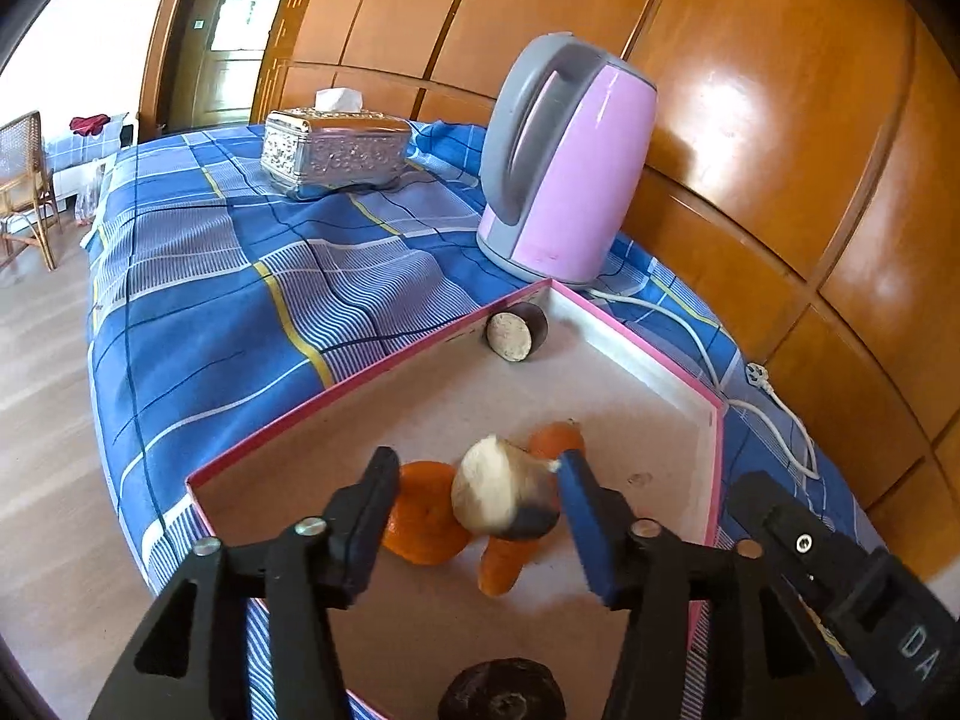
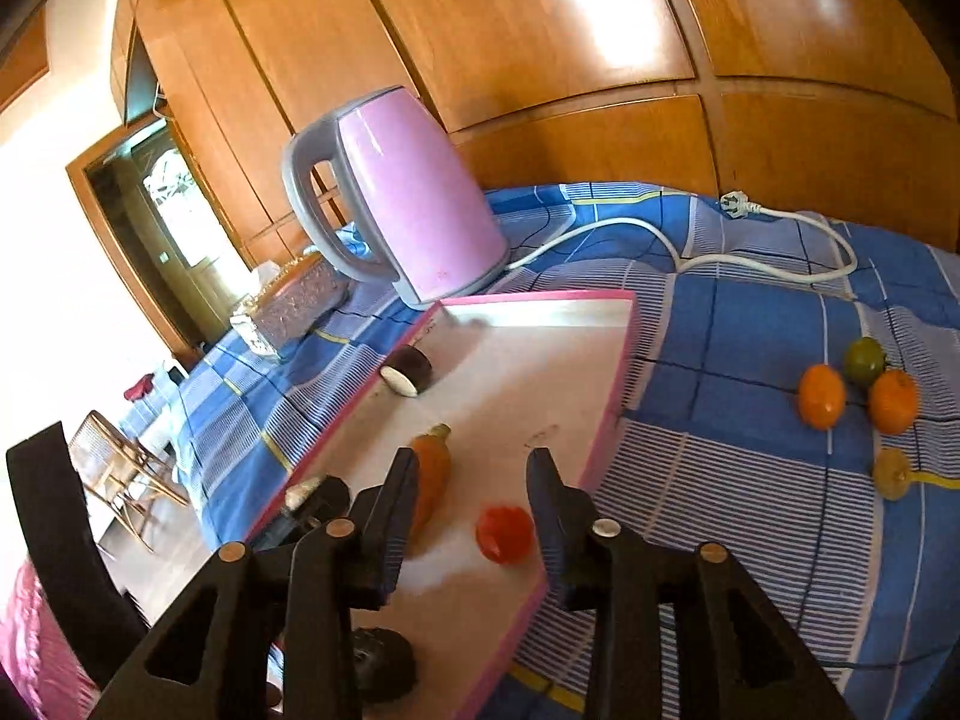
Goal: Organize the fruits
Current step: 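Carry the dark slice with the left gripper while the right carries the tomato into the tray, releasing both, then withdraw both grippers from the tray toward the remaining fruit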
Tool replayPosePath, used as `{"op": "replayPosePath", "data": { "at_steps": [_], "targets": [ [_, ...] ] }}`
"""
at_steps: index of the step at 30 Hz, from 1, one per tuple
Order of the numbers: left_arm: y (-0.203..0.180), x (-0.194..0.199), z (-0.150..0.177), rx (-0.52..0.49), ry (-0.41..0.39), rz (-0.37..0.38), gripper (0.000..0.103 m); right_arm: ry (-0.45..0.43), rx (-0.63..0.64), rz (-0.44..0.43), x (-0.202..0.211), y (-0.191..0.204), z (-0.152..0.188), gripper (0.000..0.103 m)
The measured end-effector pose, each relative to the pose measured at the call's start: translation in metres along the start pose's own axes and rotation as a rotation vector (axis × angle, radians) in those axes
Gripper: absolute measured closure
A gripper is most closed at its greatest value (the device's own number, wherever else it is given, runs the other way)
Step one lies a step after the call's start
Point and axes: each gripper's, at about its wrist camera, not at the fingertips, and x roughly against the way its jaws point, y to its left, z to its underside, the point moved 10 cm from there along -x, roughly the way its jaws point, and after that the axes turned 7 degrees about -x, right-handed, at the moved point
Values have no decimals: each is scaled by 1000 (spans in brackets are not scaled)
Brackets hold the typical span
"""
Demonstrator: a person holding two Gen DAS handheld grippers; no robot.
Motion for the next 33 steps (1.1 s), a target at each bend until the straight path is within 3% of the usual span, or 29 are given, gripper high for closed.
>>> {"op": "replayPosePath", "data": {
  "at_steps": [16,33],
  "targets": [
    [-18,3,4,-72,-7,24,41,-10,6,72,22,-25,10,65],
    [-64,8,18,-261,2,112,41,-49,-82,308,62,-129,12,65]
  ]
}}
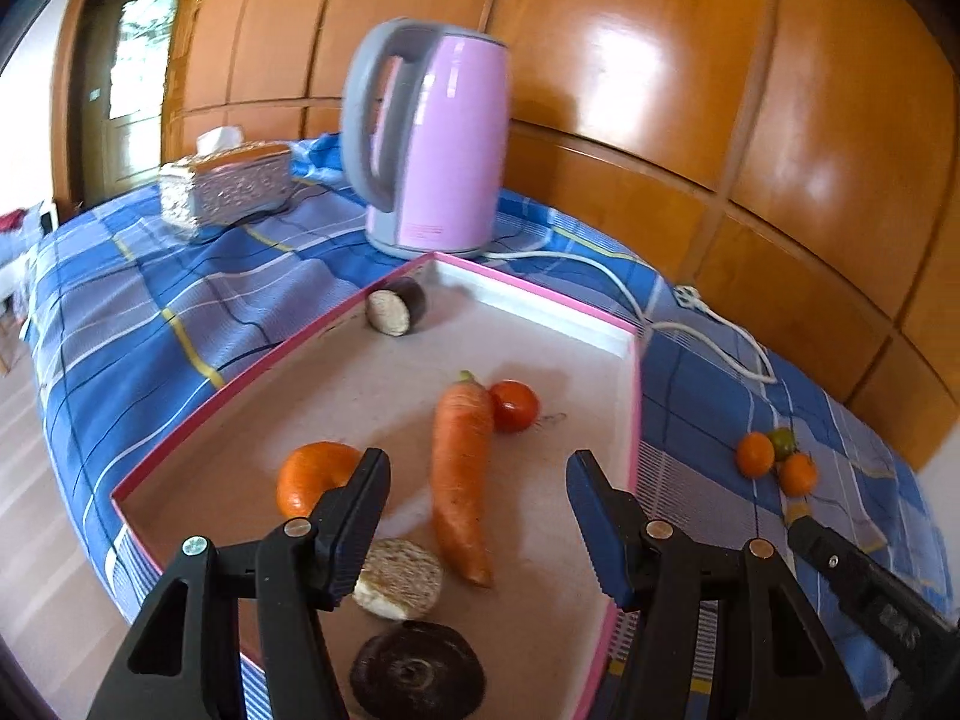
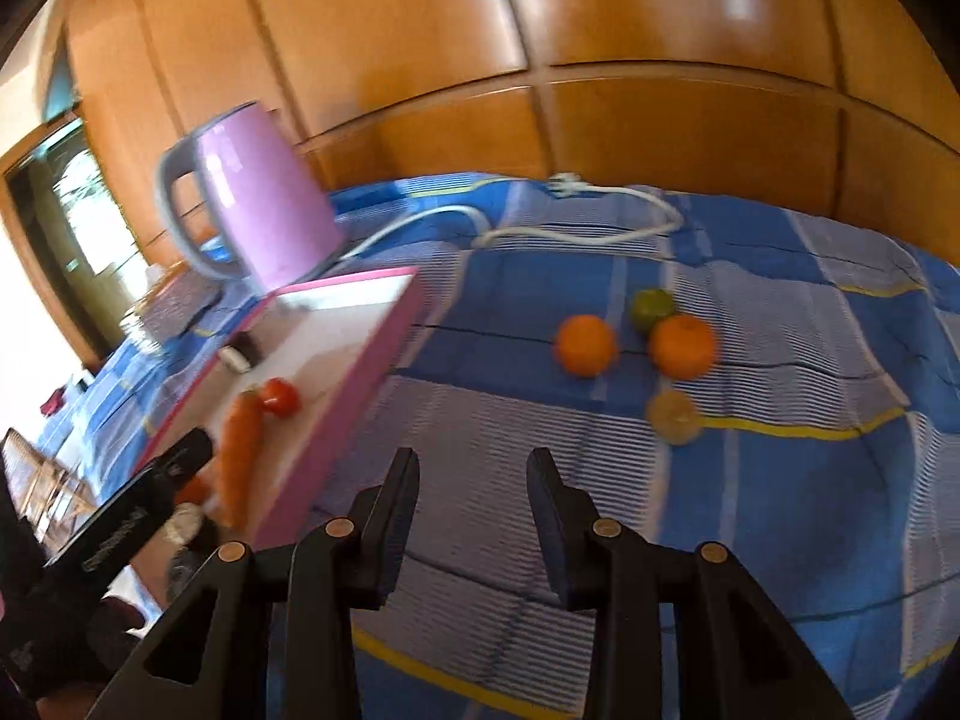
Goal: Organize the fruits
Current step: 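Withdraw both grippers from the tray toward the remaining fruit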
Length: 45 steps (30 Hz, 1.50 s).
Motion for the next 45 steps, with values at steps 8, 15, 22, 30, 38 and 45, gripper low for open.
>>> {"op": "replayPosePath", "data": {
  "at_steps": [8,15,22,30,38,45],
  "targets": [
    [-41,8,4,-142,-15,111,41,44,-295,109,-8,-79,6,65],
    [-97,20,16,-330,-31,252,41,44,-382,130,-11,-100,7,65],
    [-133,16,39,-451,27,332,41,52,-286,171,-14,-96,6,62],
    [-141,3,61,-481,102,350,41,45,-200,251,-15,-95,6,62],
    [-152,-2,73,-568,95,335,41,48,-271,192,-14,-101,6,62],
    [-152,-8,79,-545,118,340,37,55,-269,180,-14,-101,7,61]
  ]
}}
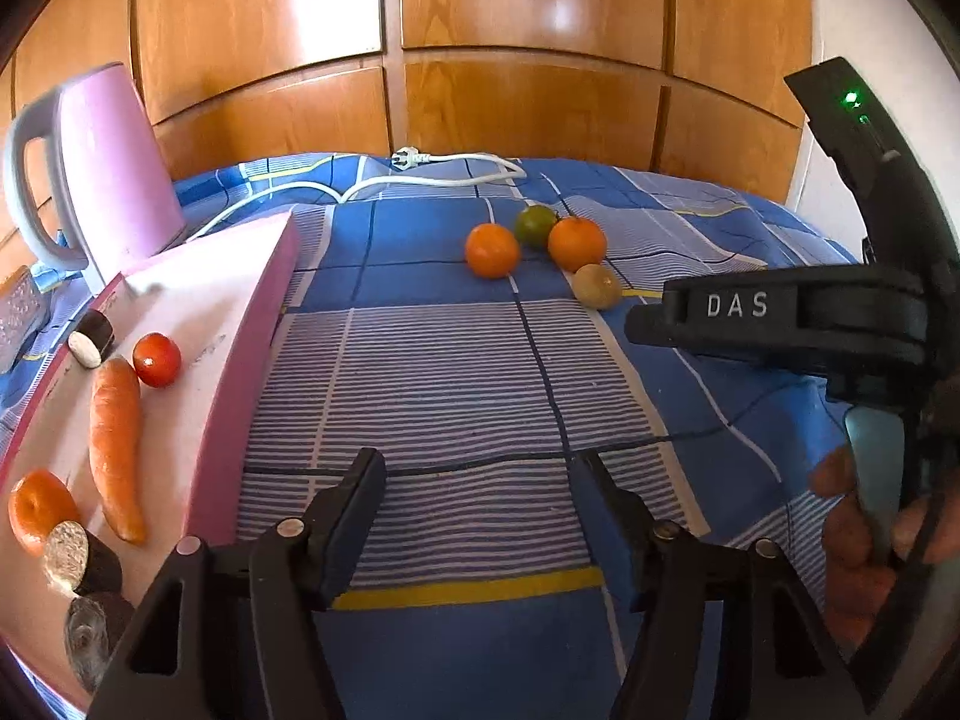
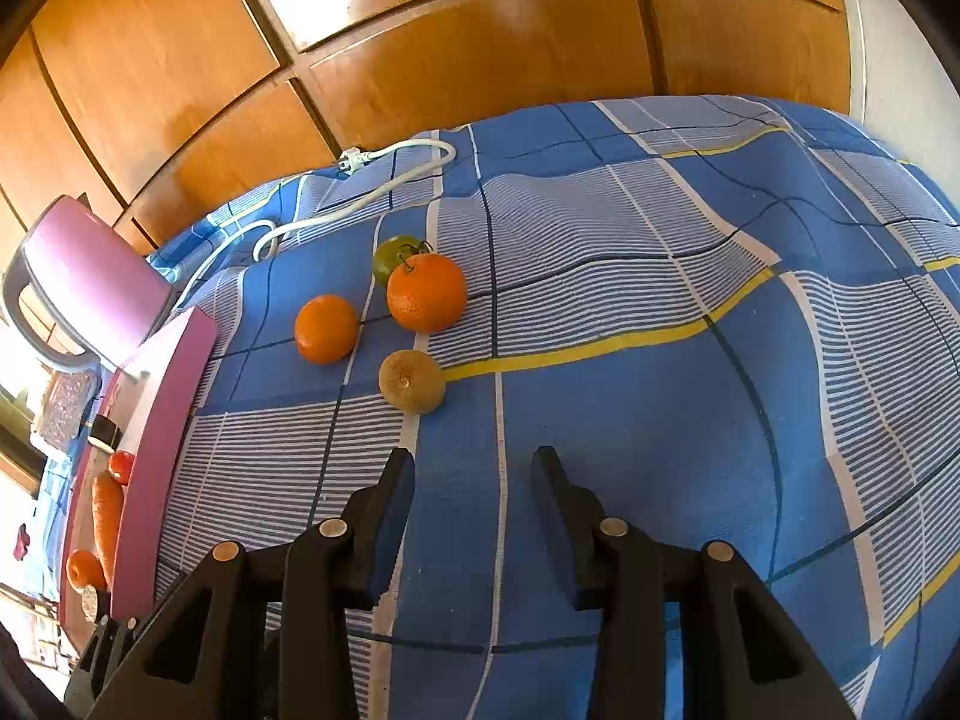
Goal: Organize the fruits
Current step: 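Withdraw both grippers from the tray toward the remaining fruit, then grasp the small yellowish fruit with the right gripper while the left grasps an orange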
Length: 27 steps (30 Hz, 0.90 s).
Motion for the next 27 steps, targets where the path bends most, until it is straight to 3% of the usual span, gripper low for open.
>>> {"op": "replayPosePath", "data": {
  "at_steps": [7,27],
  "targets": [
    [-2,-2,0,4,0,1,32,-6,72,49,-1,5,2,62],
    [-4,-3,0,18,9,11,27,-27,73,-47,-18,28,-24,62]
  ]
}}
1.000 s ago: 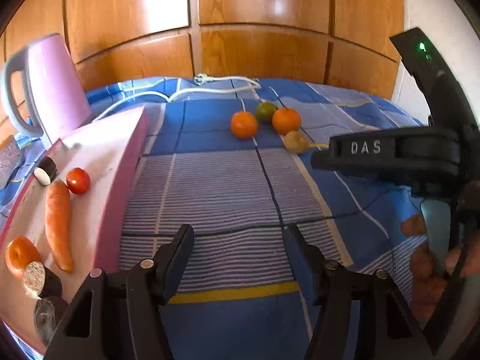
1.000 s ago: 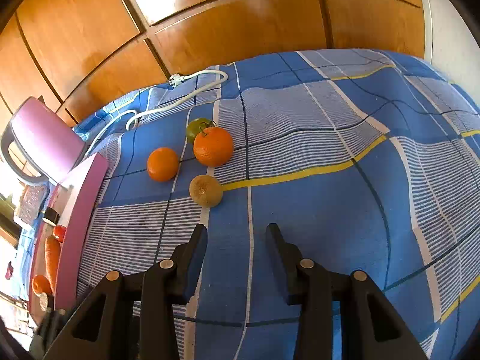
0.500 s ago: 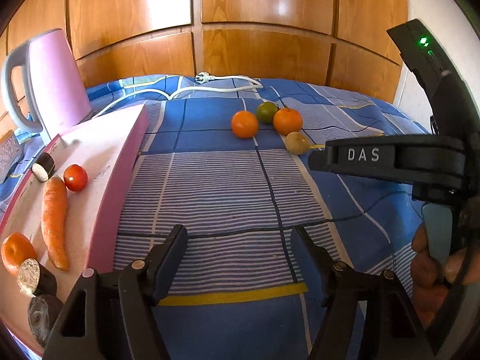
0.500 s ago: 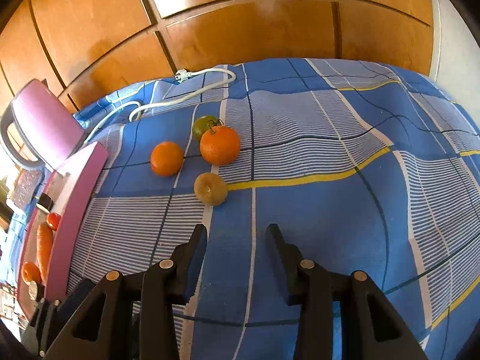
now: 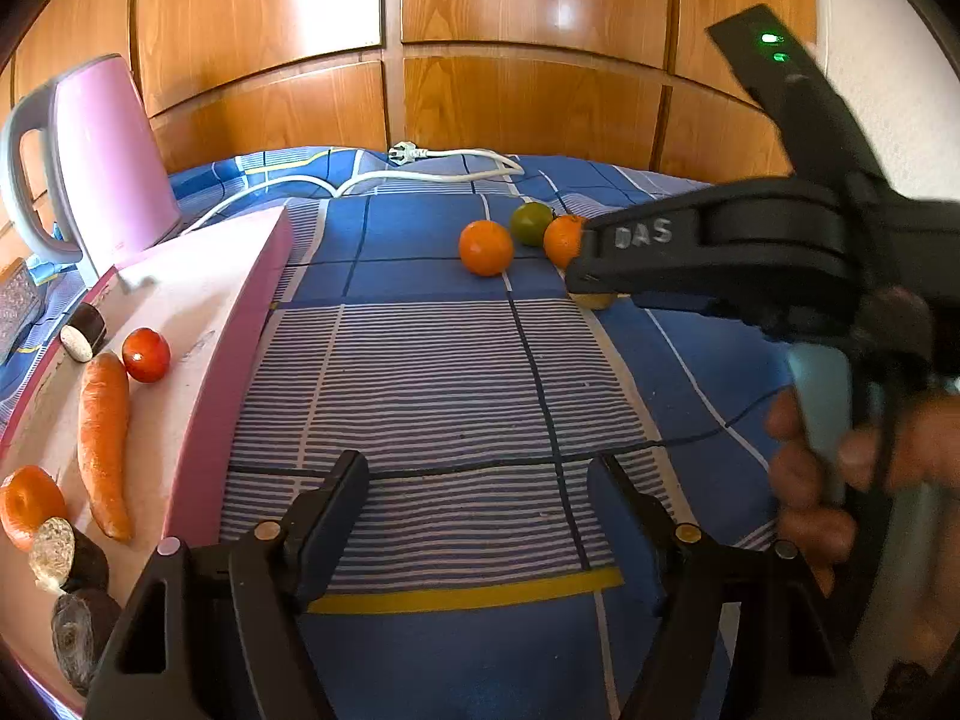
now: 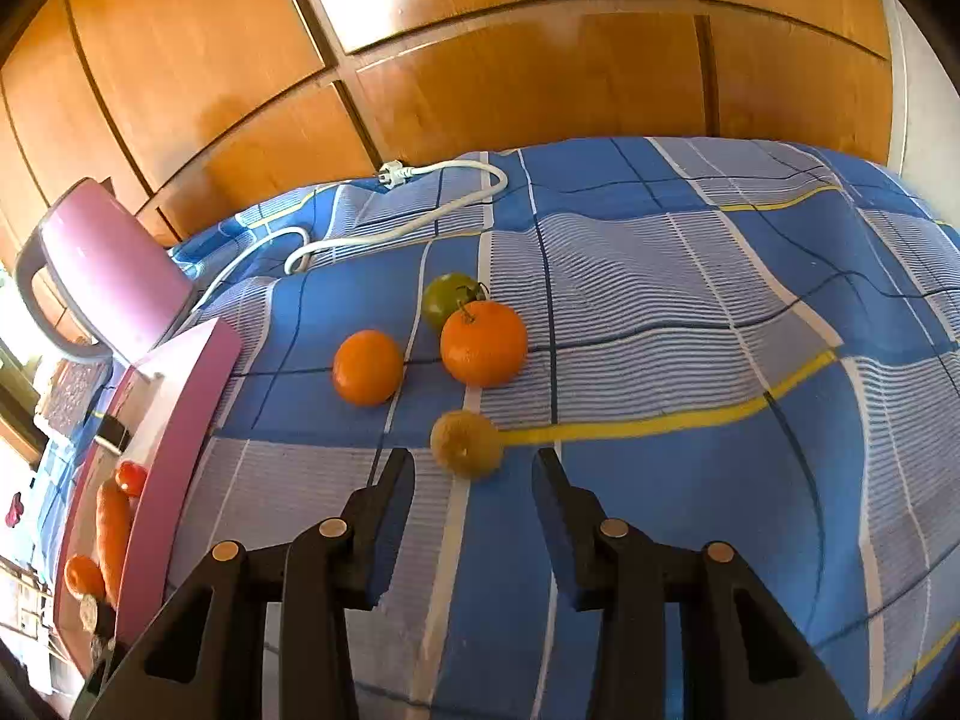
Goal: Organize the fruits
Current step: 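Grasp the small yellowish fruit with the right gripper while the left grasps an orange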
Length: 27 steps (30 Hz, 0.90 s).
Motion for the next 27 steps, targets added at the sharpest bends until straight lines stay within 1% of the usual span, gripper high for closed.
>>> {"op": "replayPosePath", "data": {
  "at_steps": [5,7,10,13,15,17,18,23,27],
  "targets": [
    [-1,-1,0,4,1,-5,27,13,28,16,-11,6,-3,63],
    [-1,-1,0,4,0,-9,28,25,45,43,-15,5,-1,74],
    [4,-2,-3,26,-2,-9,31,21,46,41,-14,5,0,75],
    [10,-3,-6,67,-2,0,36,17,59,59,-12,4,0,75],
    [14,-5,-9,93,0,1,42,14,66,70,-11,3,1,75],
    [18,-8,-13,114,3,10,44,8,65,81,-9,1,0,75],
    [19,-8,-16,128,-1,15,49,6,63,85,-8,-1,0,75],
    [25,-18,-32,151,-4,19,62,2,40,103,-7,-10,-2,75],
    [24,-29,-46,156,-3,45,63,-3,38,116,-6,-12,-3,75]
  ]
}}
